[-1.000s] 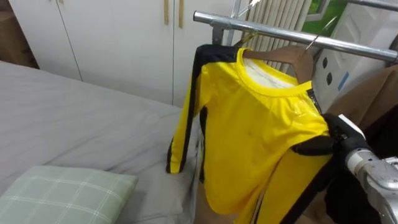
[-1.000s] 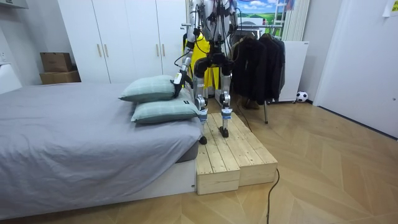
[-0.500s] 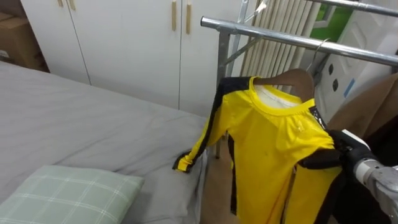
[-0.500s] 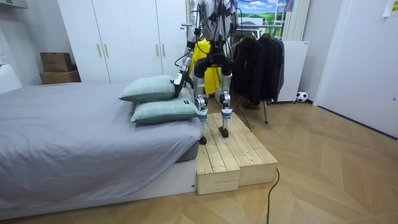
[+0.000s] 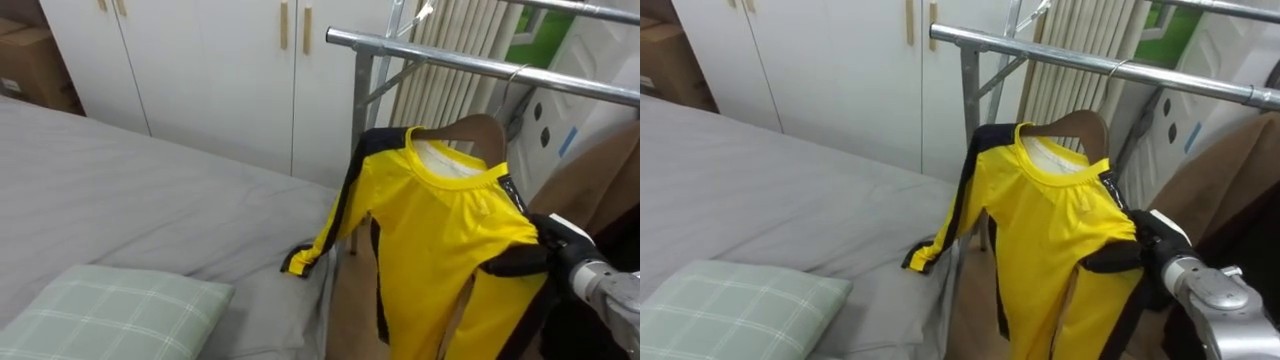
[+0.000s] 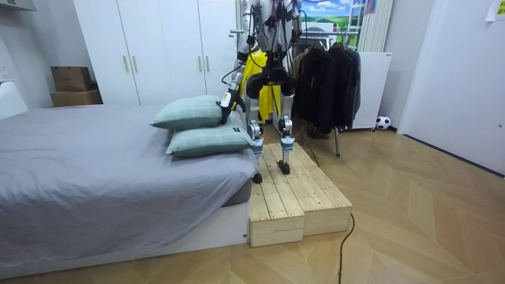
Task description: Hang clothes
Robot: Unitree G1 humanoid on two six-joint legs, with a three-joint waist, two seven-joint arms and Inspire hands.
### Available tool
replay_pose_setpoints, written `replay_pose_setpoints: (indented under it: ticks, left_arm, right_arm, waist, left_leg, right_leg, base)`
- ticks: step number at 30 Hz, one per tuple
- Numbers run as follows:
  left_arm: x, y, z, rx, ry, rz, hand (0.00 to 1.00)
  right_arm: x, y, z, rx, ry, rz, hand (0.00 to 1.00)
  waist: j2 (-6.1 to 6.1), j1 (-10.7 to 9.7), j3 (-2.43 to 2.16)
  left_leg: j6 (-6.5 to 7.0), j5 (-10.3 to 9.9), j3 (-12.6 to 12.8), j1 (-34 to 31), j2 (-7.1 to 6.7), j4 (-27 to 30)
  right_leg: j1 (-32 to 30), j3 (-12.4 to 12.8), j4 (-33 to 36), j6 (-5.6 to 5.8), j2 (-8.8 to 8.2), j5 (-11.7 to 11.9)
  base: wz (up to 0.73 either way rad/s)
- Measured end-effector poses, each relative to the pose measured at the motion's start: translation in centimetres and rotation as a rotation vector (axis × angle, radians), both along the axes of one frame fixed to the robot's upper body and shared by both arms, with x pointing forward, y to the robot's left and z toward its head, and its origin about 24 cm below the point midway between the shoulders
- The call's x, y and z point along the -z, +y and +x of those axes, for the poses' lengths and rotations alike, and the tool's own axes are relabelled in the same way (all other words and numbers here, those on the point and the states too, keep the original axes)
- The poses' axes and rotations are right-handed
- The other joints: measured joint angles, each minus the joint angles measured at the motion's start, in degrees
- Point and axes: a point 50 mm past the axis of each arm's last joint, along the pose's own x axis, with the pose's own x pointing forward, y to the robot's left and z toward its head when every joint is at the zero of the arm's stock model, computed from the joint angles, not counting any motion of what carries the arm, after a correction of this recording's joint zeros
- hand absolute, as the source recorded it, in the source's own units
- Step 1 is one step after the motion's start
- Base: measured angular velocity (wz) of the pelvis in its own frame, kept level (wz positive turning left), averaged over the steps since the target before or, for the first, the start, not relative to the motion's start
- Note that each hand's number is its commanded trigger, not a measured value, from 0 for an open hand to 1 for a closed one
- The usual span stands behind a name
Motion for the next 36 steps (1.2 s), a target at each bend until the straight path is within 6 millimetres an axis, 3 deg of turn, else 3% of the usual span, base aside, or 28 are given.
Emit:
replay_pose_setpoints:
  ticks: [29, 30, 31, 32, 33, 36]
  left_arm:
    - [-0.2, 0.5, -0.2, 0.005, 0.002, 0.003, 0.0]
    - [-0.2, 0.6, -0.2, 0.0, -0.001, 0.005, 0.0]
    - [-0.2, 0.6, -0.1, 0.0, -0.003, 0.007, 0.0]
    - [-0.2, 0.6, -0.1, 0.0, -0.003, 0.007, 0.0]
    - [-0.2, 0.6, -0.1, 0.001, -0.003, 0.008, 0.0]
    - [-0.2, 0.6, -0.1, 0.001, -0.003, 0.008, 0.0]
  right_arm:
    - [1.7, -1.3, -1.3, 0.049, 0.056, -0.193, 1.0]
    - [1.8, -1.4, -1.4, 0.055, 0.059, -0.195, 0.91]
    - [1.9, -1.4, -1.4, 0.061, 0.061, -0.197, 0.67]
    - [1.9, -1.4, -1.4, 0.063, 0.061, -0.198, 0.08]
    - [1.9, -1.5, -1.4, 0.066, 0.059, -0.201, 0.0]
    - [1.9, -1.5, -1.4, 0.071, 0.057, -0.208, 0.0]
  waist:
    - [-0.24, -0.08, -0.1]
    - [-0.25, -0.09, -0.11]
    - [-0.24, -0.08, -0.1]
    - [-0.24, -0.1, -0.1]
    - [-0.24, -0.11, -0.11]
    - [-0.23, -0.19, -0.11]
  left_leg:
    - [0.0, -0.02, -0.42, 1.2, -0.02, -0.35]
    - [-0.01, -0.02, -0.42, 1.16, -0.02, -0.36]
    - [-0.01, -0.02, -0.42, 1.12, -0.02, -0.36]
    - [-0.01, -0.03, -0.42, 1.11, -0.02, -0.36]
    - [-0.01, -0.03, -0.41, 1.08, -0.02, -0.36]
    - [-0.01, -0.03, -0.42, 1.06, -0.01, -0.36]
  right_leg:
    - [1.67, -0.44, -0.77, 0.05, 0.17, -0.02]
    - [1.62, -0.44, -0.76, 0.05, 0.17, -0.02]
    - [1.59, -0.44, -0.77, 0.05, 0.16, -0.03]
    - [1.58, -0.44, -0.77, 0.05, 0.16, -0.03]
    - [1.56, -0.45, -0.77, 0.05, 0.17, -0.03]
    - [1.59, -0.53, -0.76, 0.05, 0.15, -0.02]
  base:
    - [0.01]
    - [0.0]
    - [0.0]
    - [0.0]
    - [0.0]
    - [0.0]
